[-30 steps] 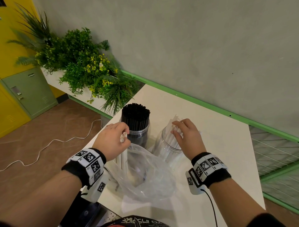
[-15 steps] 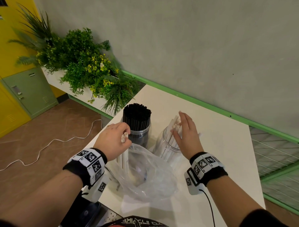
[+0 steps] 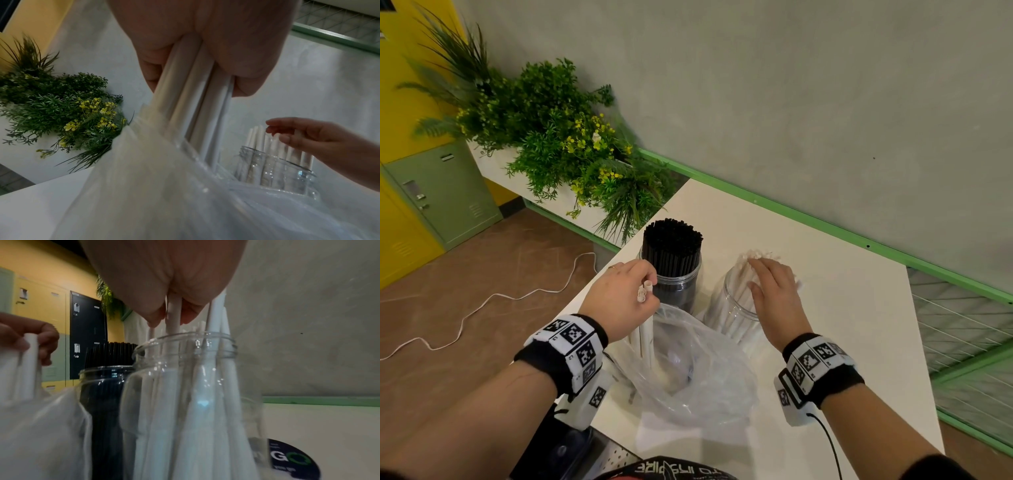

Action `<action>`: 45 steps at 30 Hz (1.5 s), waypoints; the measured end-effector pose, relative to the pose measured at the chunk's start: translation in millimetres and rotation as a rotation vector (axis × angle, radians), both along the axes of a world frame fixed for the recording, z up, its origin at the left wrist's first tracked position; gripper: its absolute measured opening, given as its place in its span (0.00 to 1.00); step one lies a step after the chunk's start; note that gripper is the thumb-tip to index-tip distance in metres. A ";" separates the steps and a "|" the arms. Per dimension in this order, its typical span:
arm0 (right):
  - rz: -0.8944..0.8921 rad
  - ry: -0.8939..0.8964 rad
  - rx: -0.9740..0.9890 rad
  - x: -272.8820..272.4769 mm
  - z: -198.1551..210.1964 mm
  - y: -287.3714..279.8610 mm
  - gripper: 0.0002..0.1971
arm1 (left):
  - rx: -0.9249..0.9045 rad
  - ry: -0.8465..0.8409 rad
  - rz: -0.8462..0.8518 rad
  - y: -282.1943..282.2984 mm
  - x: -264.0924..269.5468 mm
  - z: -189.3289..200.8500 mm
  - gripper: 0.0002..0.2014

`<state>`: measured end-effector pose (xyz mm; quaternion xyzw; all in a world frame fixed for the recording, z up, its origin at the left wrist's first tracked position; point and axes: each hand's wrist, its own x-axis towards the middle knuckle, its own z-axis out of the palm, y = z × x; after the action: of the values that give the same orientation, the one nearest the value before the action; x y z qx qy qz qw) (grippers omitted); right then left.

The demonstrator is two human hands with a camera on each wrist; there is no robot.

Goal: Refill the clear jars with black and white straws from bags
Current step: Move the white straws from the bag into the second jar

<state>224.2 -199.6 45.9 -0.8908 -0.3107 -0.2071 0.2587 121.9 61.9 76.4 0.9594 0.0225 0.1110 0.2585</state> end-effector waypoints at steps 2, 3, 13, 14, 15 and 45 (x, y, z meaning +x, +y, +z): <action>-0.010 0.026 -0.088 -5.7 -8.3 -8.5 0.22 | 0.000 0.003 0.000 0.1 0.3 0.4 0.09; -0.011 0.039 -0.118 -6.7 -11.6 -12.5 0.24 | -0.004 0.005 0.000 0.0 0.5 0.7 0.09; -0.015 -0.038 -0.365 4.9 9.1 5.2 0.22 | -0.057 0.024 -0.022 6.8 -0.6 2.9 0.07; -0.056 -0.029 -0.306 4.1 10.5 5.5 0.22 | -0.060 0.016 -0.028 10.5 -2.2 1.6 0.09; -0.077 -0.031 -0.229 0.9 13.2 7.2 0.22 | -0.062 0.004 -0.022 14.0 -4.7 0.5 0.12; 0.257 0.893 0.332 -50.9 -1.6 118.3 0.23 | -0.363 -0.020 0.090 12.9 -27.3 -3.6 0.07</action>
<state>173.3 -81.3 44.4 -0.7937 -0.2398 0.1818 0.5287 94.7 74.8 72.8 0.8939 0.0824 0.1261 0.4223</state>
